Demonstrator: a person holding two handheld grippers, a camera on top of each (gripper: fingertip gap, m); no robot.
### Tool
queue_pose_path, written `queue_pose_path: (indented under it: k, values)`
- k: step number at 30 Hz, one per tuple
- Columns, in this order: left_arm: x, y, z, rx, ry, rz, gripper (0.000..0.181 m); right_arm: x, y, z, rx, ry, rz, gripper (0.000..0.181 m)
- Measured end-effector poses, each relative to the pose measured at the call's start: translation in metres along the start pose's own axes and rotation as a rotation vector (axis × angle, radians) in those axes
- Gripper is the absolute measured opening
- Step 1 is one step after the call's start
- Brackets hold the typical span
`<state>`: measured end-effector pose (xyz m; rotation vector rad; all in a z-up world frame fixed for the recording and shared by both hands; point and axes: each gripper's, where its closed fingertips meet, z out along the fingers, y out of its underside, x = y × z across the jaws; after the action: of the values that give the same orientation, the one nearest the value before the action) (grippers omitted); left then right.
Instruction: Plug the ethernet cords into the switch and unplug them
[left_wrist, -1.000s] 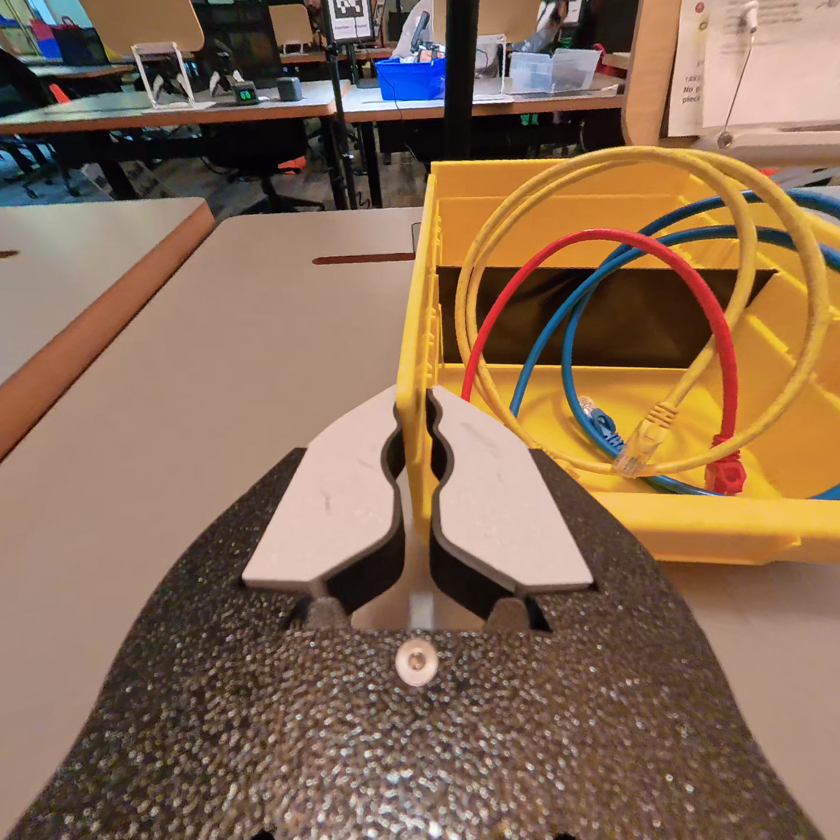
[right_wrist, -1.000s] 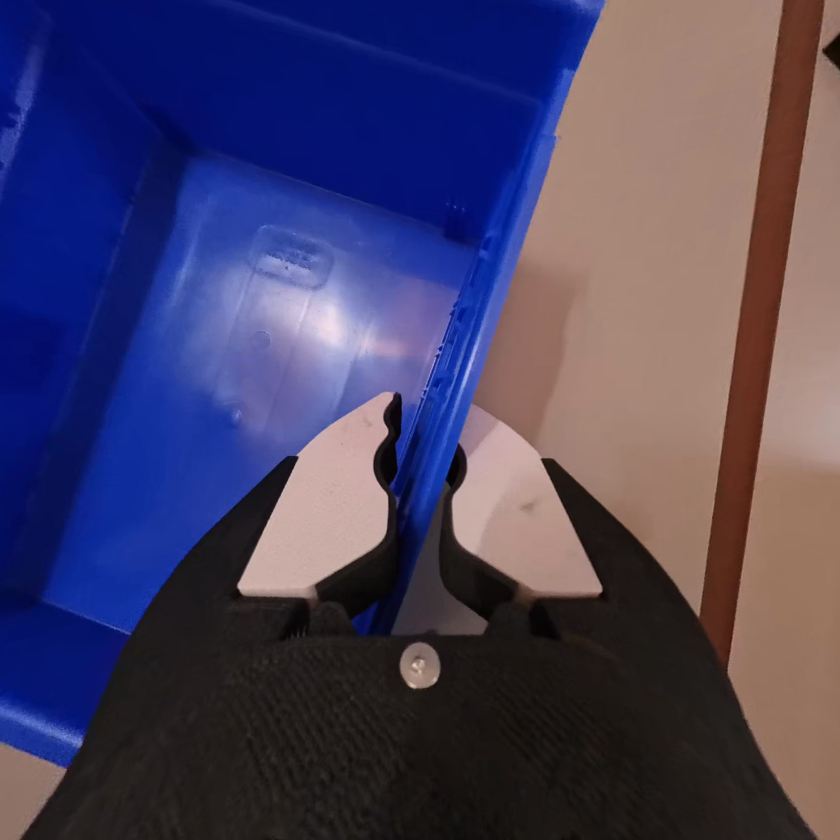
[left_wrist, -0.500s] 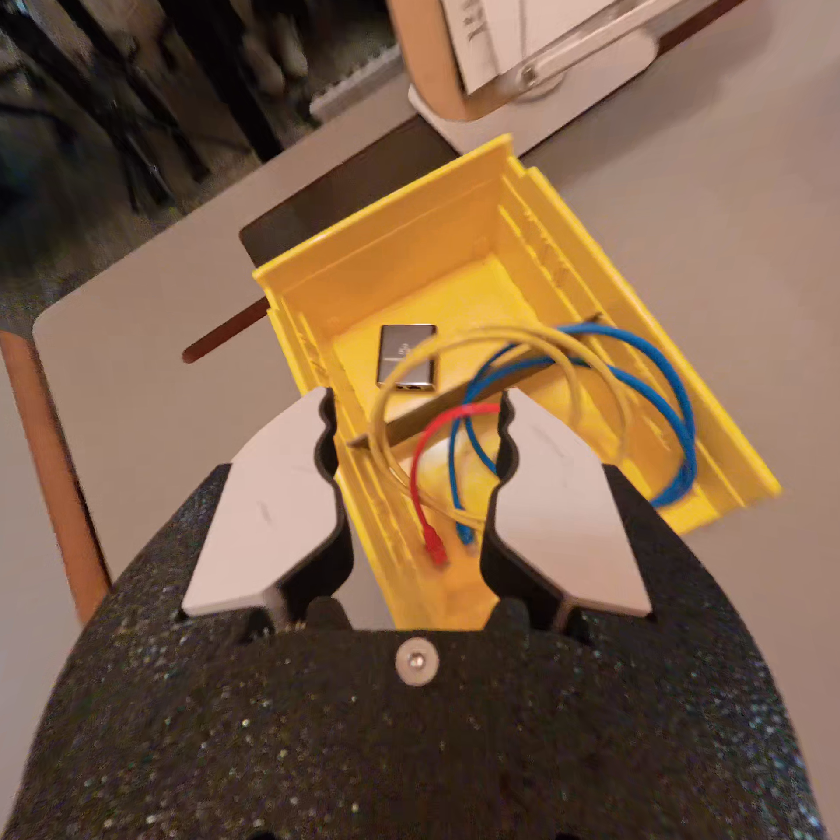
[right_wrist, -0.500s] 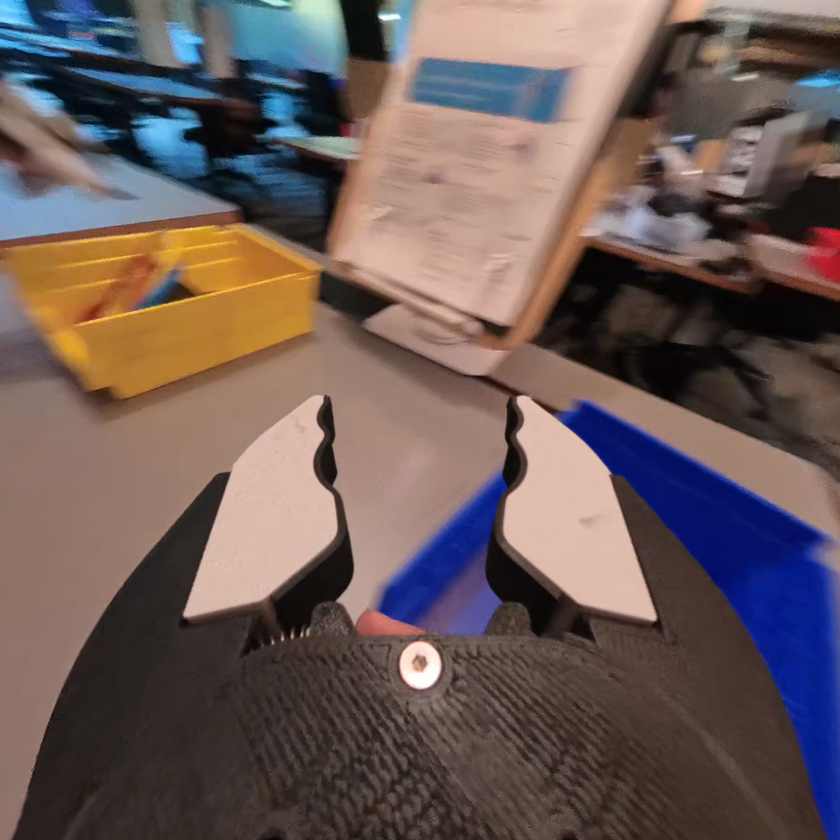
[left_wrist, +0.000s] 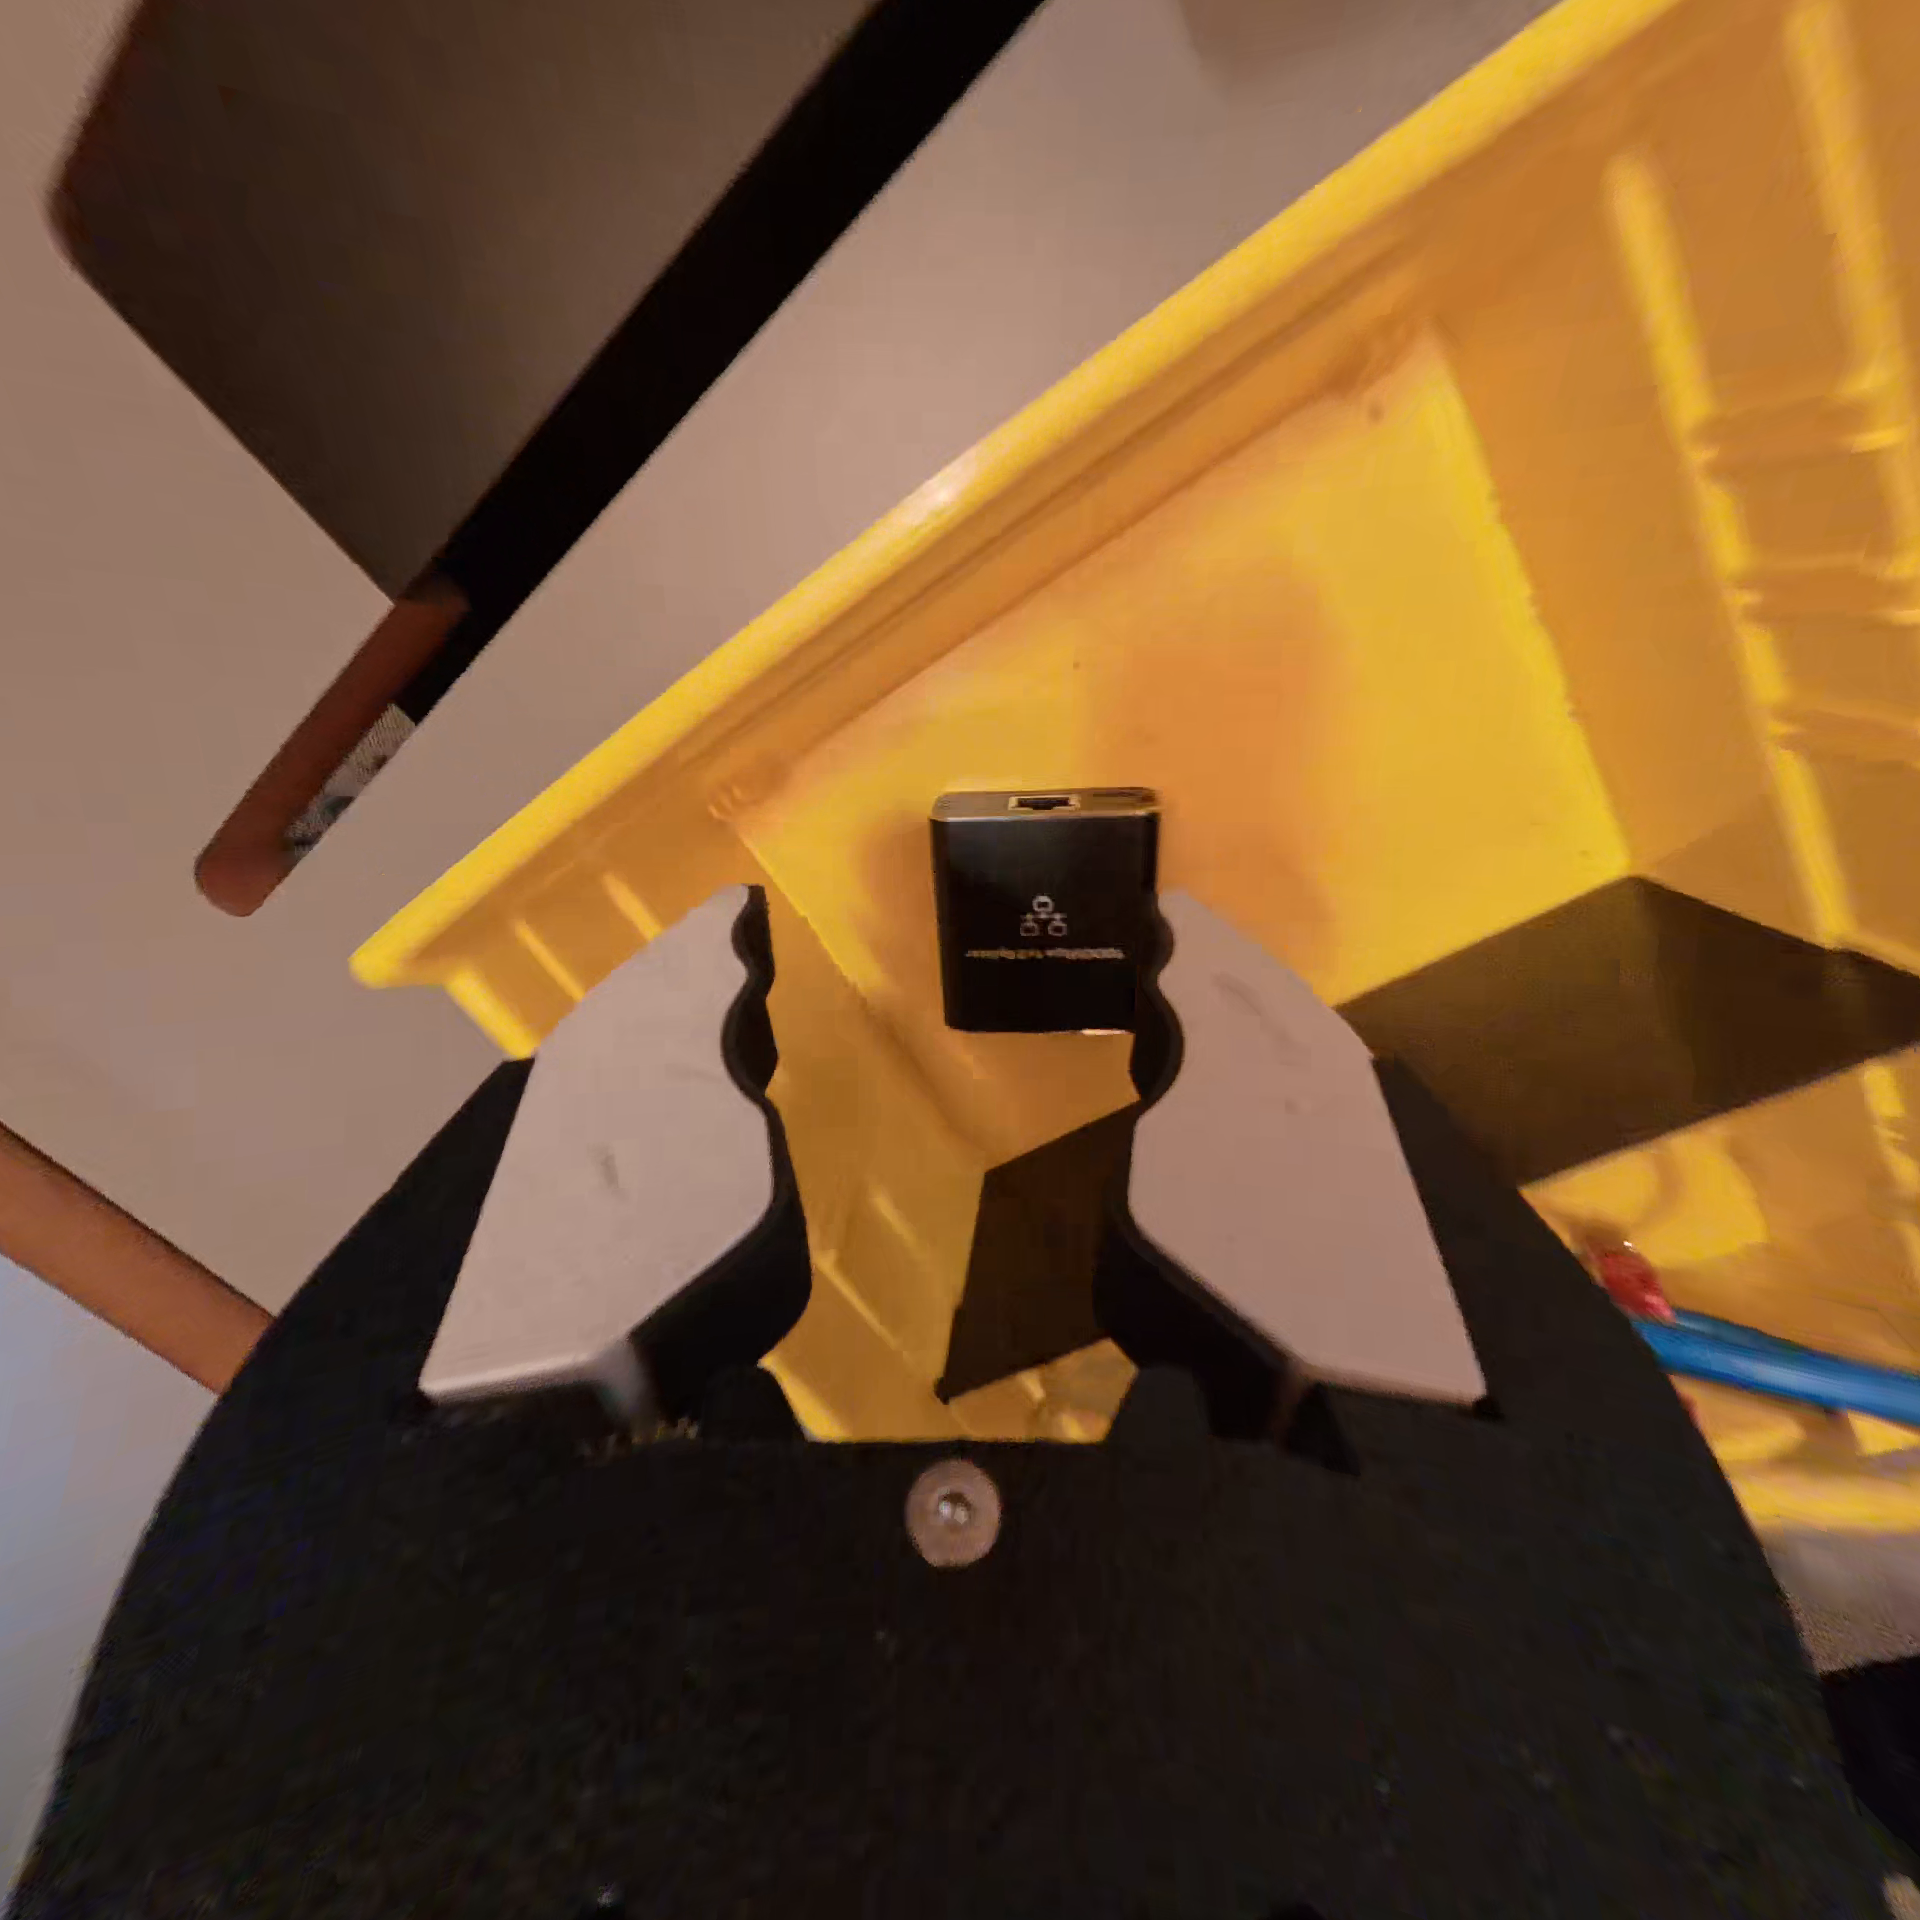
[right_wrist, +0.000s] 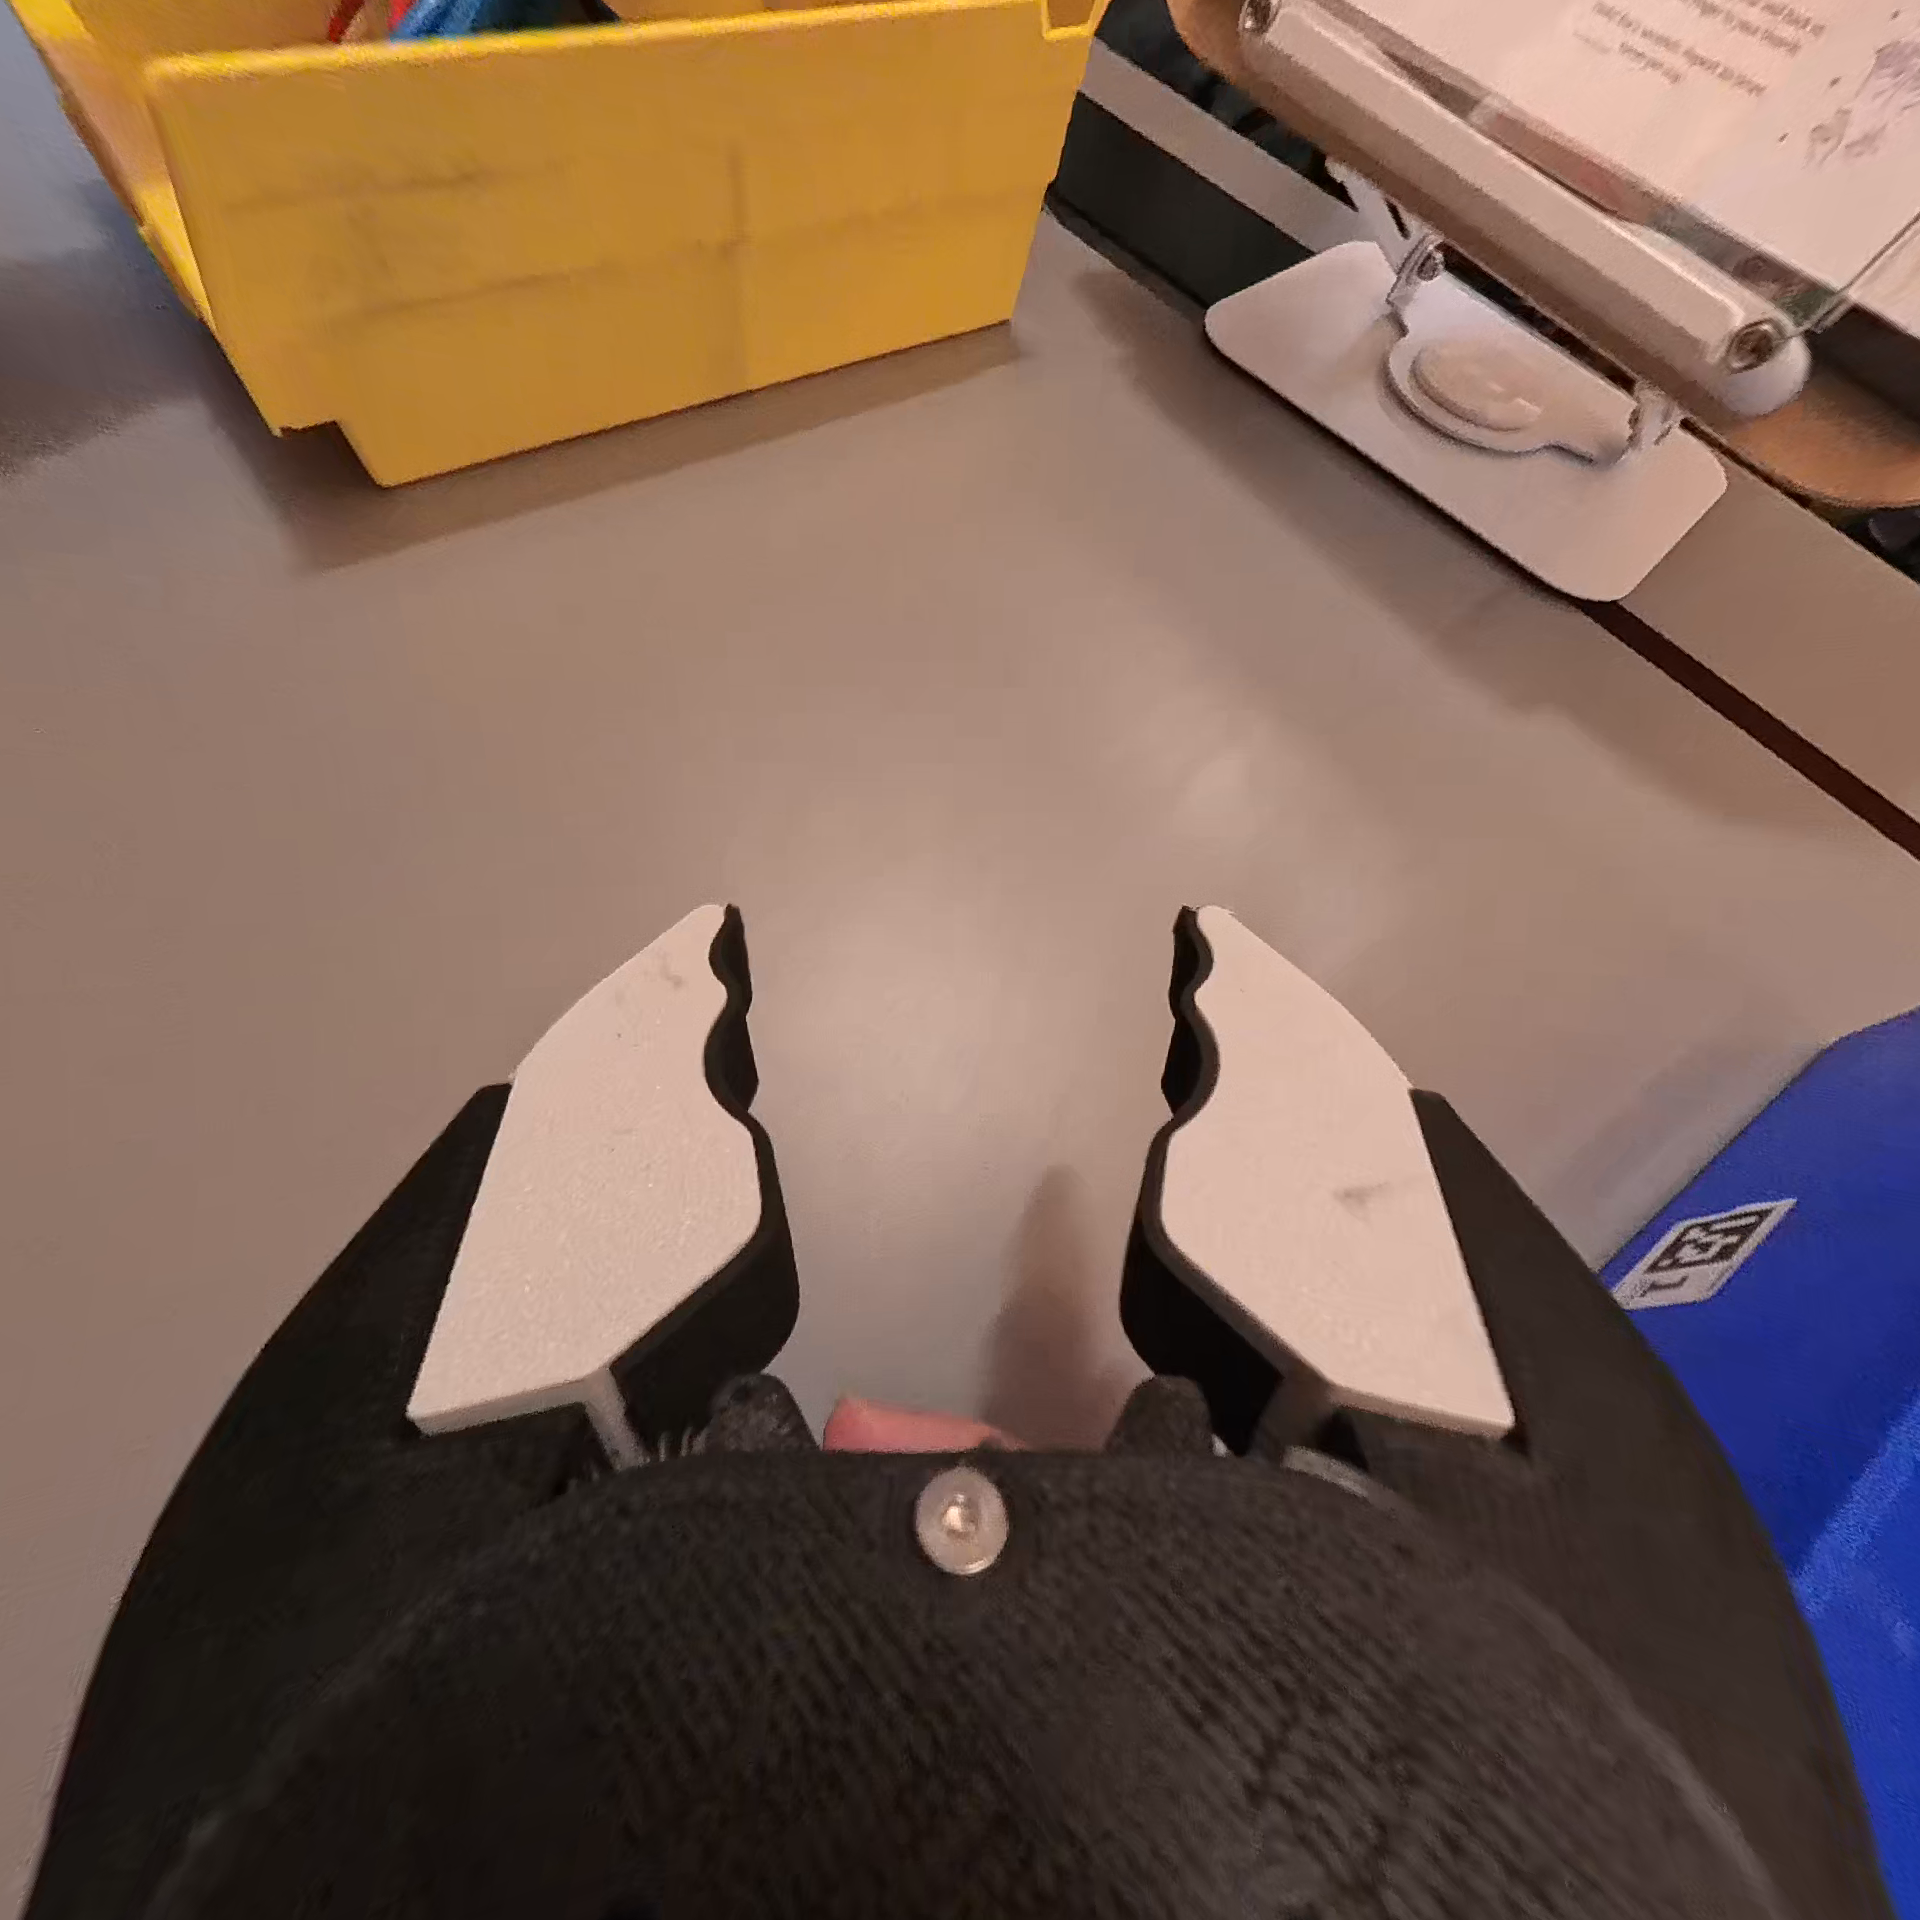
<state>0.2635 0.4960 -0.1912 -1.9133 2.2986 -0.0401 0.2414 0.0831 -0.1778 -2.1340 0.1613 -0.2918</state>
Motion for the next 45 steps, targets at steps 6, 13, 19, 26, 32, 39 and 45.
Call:
queue_pose_path:
  k: [6,13,19,26,32,39,45]
  values:
    - [0.022,0.014,0.047,-0.189,0.162,0.005,0.074,0.016,0.017,0.004,-0.05,0.036,-0.023,0.079]
    - [0.014,0.02,0.048,-0.174,0.06,0.113,0.061,0.032,0.021,-0.003,-0.053,0.083,0.011,0.077]
    - [0.018,-0.034,-0.054,0.365,-0.076,0.2,0.06,0.013,-0.008,-0.007,0.09,0.004,0.082,0.081]
    - [0.177,-0.027,-0.194,1.043,0.201,0.442,0.06,-0.048,-0.065,-0.016,0.385,-0.309,0.229,0.091]
    - [0.316,0.036,-0.194,1.336,0.656,0.445,0.06,-0.094,-0.095,-0.023,0.585,-0.416,0.182,0.095]
    - [0.392,0.081,-0.155,1.493,0.816,0.513,0.06,-0.162,-0.076,-0.027,0.497,-0.559,-0.038,0.083]
    - [0.401,0.091,-0.147,1.555,0.766,0.56,0.059,-0.169,-0.066,-0.02,0.46,-0.501,-0.159,0.064]
